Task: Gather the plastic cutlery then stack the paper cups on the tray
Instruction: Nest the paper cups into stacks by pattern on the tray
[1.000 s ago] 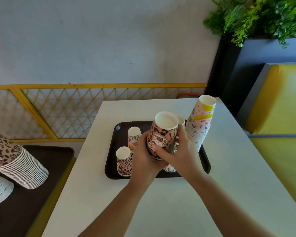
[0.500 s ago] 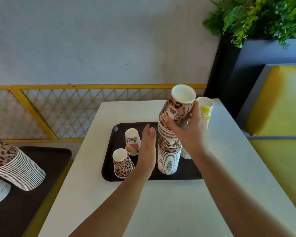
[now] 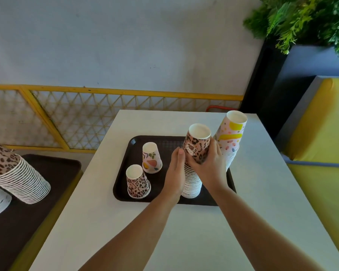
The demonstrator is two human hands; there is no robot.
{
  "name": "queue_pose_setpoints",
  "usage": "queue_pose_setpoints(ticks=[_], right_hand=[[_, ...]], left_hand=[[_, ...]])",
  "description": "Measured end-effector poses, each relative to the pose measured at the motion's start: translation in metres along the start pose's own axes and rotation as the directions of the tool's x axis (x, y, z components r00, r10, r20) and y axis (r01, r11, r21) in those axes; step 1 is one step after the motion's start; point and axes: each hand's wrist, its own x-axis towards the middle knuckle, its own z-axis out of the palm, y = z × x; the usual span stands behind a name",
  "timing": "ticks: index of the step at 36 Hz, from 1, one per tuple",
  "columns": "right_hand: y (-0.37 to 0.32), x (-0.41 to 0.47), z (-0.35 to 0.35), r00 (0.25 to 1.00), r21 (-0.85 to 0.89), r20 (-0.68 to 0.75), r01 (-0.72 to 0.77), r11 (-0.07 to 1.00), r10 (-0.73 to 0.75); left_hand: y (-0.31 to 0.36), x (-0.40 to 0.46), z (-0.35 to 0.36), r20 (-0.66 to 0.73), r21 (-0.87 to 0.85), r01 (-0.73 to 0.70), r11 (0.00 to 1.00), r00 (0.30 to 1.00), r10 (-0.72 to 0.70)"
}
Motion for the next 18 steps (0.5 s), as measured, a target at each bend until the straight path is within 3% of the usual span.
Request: queue_pose_setpoints(ticks=[6,9,14,18], right_hand=[[-0.001,0.0,-0.002,0.999,0.073,0.032,-0.023,0.997,0.02],[-0.012,-0.005,-0.009,0.999,0.147,-0.054,0.001,0.989,0.007],[-0.059,-0.007,-0.019,0.923,0.111,-0.259,0.321,0.94,-0.285],[-0.091,-0.008,-0.01,0.889,0.215,-0.159,0.456,0.863,-0.43]], left_hand=[[0.007,-0.016,-0.004,-0.087,0.043,-0.033,0.999,0.996,0.037],[0.01,-0.026,-0.014,-0.165,0.08,-0.041,0.996,0.985,0.053],[0.012,-0.038,-0.042,-0.41,0.133,-0.145,0.98,0.893,0.188],[0.015,-0.046,-0.07,-0.562,0.215,-0.238,0.947,0.763,0.319]])
